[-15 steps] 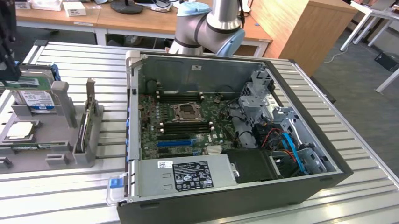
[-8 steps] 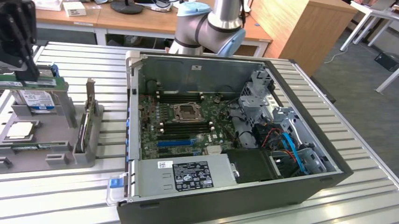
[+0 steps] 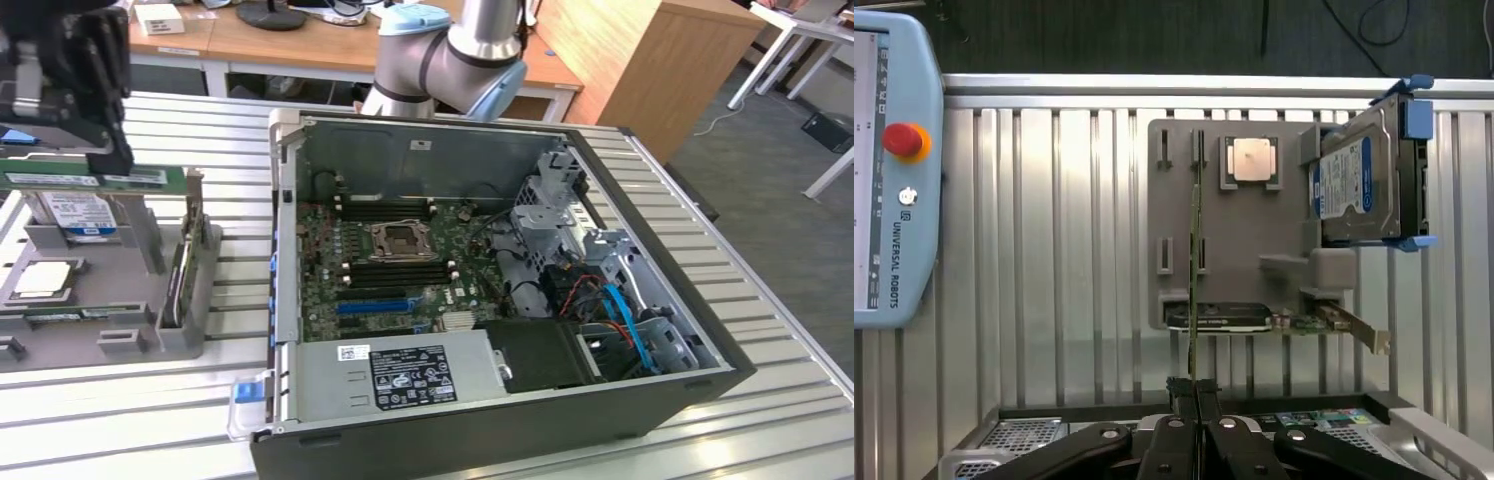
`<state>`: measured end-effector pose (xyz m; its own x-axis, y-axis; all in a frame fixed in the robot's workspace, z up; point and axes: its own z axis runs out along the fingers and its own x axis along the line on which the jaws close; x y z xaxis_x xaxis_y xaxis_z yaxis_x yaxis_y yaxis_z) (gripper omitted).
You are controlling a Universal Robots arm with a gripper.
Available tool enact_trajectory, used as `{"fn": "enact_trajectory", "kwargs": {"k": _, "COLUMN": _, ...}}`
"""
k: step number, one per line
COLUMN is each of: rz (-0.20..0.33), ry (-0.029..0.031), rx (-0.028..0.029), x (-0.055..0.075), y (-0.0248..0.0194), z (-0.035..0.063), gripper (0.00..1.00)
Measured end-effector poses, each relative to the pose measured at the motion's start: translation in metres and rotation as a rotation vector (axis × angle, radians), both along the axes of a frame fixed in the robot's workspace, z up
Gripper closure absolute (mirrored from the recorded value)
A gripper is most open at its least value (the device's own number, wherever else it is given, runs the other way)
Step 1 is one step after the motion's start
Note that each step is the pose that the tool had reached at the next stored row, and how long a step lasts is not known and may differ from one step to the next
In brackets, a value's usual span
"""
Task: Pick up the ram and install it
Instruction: 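Pick up the ram and move it above insertion slot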
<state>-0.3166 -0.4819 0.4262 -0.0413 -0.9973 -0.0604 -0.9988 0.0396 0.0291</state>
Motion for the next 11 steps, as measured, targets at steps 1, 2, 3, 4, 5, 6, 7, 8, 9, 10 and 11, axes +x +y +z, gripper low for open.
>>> {"fn": "enact_trajectory", "kwargs": {"k": 1, "rz": 0.000, "ry": 0.0000, "rx": 0.0001, "x": 0.004, "y": 0.0000, "z": 0.0000, "gripper": 0.88}}
{"fn": "enact_trajectory", "kwargs": {"k": 2, "rz": 0.000, "ry": -0.0001, "rx": 0.0001, "x": 0.008, "y": 0.0000, "z": 0.0000, "gripper": 0.88}}
{"fn": "enact_trajectory", "kwargs": {"k": 3, "rz": 0.001, "ry": 0.0001, "rx": 0.0001, "x": 0.012, "y": 0.0000, "z": 0.0000, "gripper": 0.88}}
{"fn": "enact_trajectory", "kwargs": {"k": 4, "rz": 0.001, "ry": 0.0000, "rx": 0.0001, "x": 0.016, "y": 0.0000, "z": 0.0000, "gripper": 0.88}}
{"fn": "enact_trajectory", "kwargs": {"k": 5, "rz": 0.001, "ry": 0.0000, "rx": 0.0001, "x": 0.019, "y": 0.0000, "z": 0.0000, "gripper": 0.88}}
{"fn": "enact_trajectory", "kwargs": {"k": 6, "rz": 0.001, "ry": -0.0001, "rx": 0.0003, "x": 0.023, "y": 0.0000, "z": 0.0000, "gripper": 0.88}}
{"fn": "enact_trajectory", "kwargs": {"k": 7, "rz": 0.002, "ry": -0.0001, "rx": 0.0003, "x": 0.027, "y": 0.0000, "z": 0.0000, "gripper": 0.88}}
{"fn": "enact_trajectory", "kwargs": {"k": 8, "rz": 0.002, "ry": 0.0000, "rx": 0.0003, "x": 0.032, "y": 0.0000, "z": 0.0000, "gripper": 0.88}}
{"fn": "enact_trajectory", "kwargs": {"k": 9, "rz": 0.002, "ry": 0.0001, "rx": 0.0003, "x": 0.036, "y": 0.0000, "z": 0.0001, "gripper": 0.88}}
{"fn": "enact_trajectory", "kwargs": {"k": 10, "rz": 0.002, "ry": 0.0001, "rx": 0.0003, "x": 0.040, "y": 0.0000, "z": 0.0000, "gripper": 0.88}}
{"fn": "enact_trajectory", "kwargs": {"k": 11, "rz": 0.003, "ry": 0.0000, "rx": 0.0004, "x": 0.044, "y": 0.0000, "z": 0.0000, "gripper": 0.88}}
